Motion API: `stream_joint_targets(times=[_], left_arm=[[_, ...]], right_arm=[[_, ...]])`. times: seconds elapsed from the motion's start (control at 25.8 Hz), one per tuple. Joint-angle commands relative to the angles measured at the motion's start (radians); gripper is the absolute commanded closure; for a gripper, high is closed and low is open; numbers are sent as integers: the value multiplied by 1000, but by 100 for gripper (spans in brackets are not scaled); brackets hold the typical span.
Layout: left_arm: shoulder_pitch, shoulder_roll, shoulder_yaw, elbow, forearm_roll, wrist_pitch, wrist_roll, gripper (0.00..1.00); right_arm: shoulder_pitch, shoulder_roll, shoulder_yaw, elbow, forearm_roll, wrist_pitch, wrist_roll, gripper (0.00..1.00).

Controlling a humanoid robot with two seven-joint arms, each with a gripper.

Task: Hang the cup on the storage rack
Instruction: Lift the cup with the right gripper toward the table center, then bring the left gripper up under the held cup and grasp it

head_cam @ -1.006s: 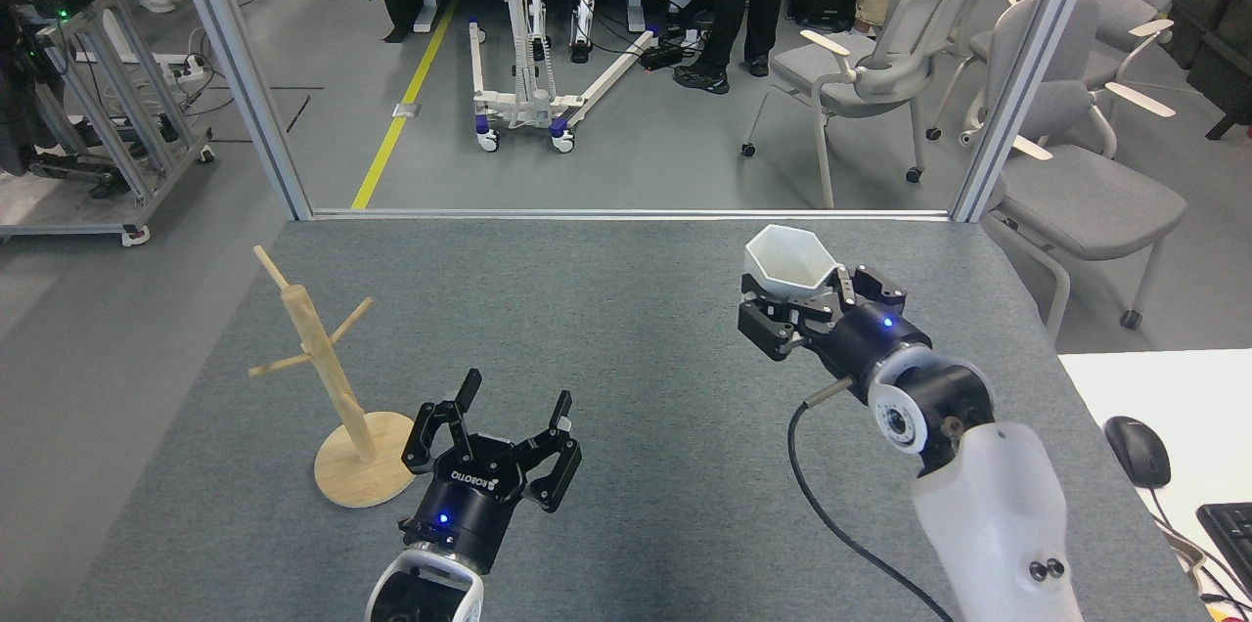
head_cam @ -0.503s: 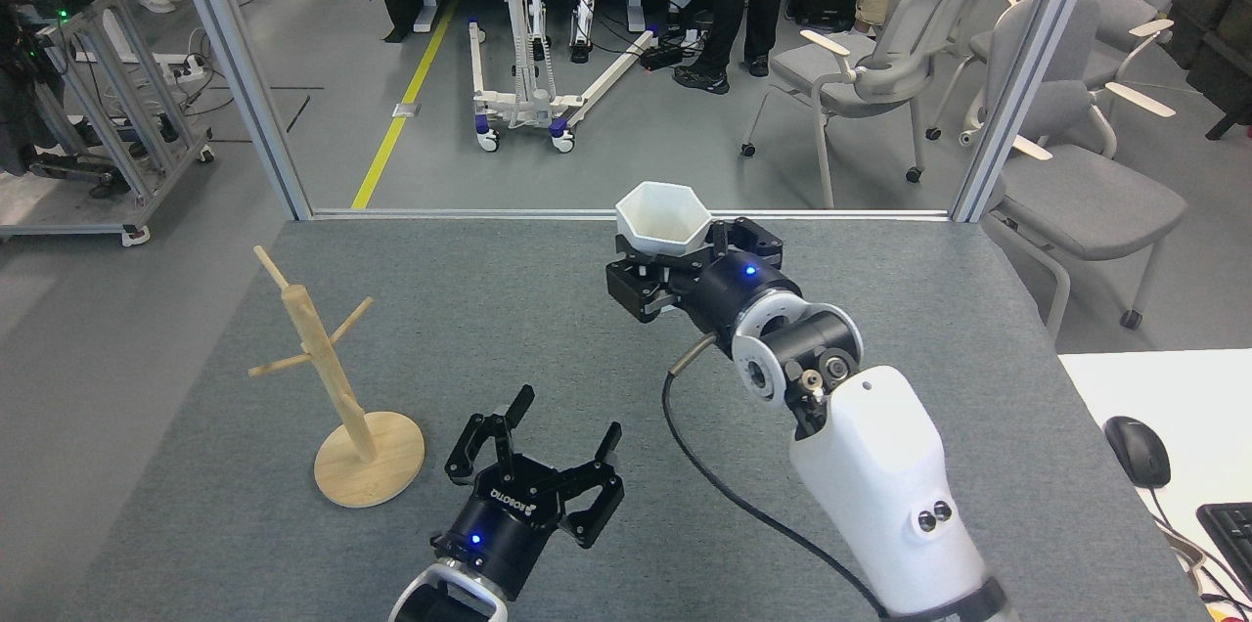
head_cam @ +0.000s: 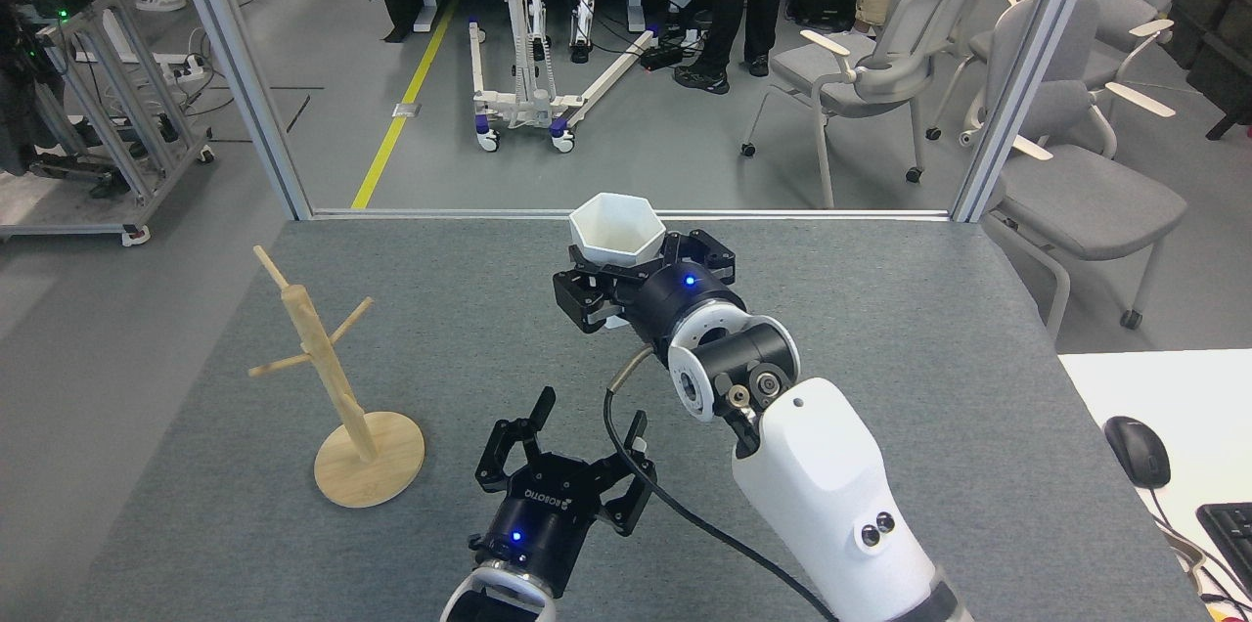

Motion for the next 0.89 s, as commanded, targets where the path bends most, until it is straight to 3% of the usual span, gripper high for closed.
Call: stream_joint_targets(times=[0.0, 0.19, 0.35, 0.62, 0.85], left_arm=[[-4, 1, -11, -22, -7, 70, -12, 1], [-12, 1, -14, -63, -9, 118, -55, 1], [-34, -42, -58, -68, -40, 126, -66, 1], [-95, -57, -92, 0, -46, 129, -98, 2], [-141, -68, -84, 89, -43, 129, -105, 2]], right_arm=[[9, 0, 1, -1, 20, 6, 5, 94], [18, 2, 1, -1, 57, 8, 5, 94], [32, 9, 3, -1, 65, 8, 5, 94], [37, 41, 6, -1, 65, 8, 5, 94], [46, 71, 7, -1, 117, 6, 6, 93]])
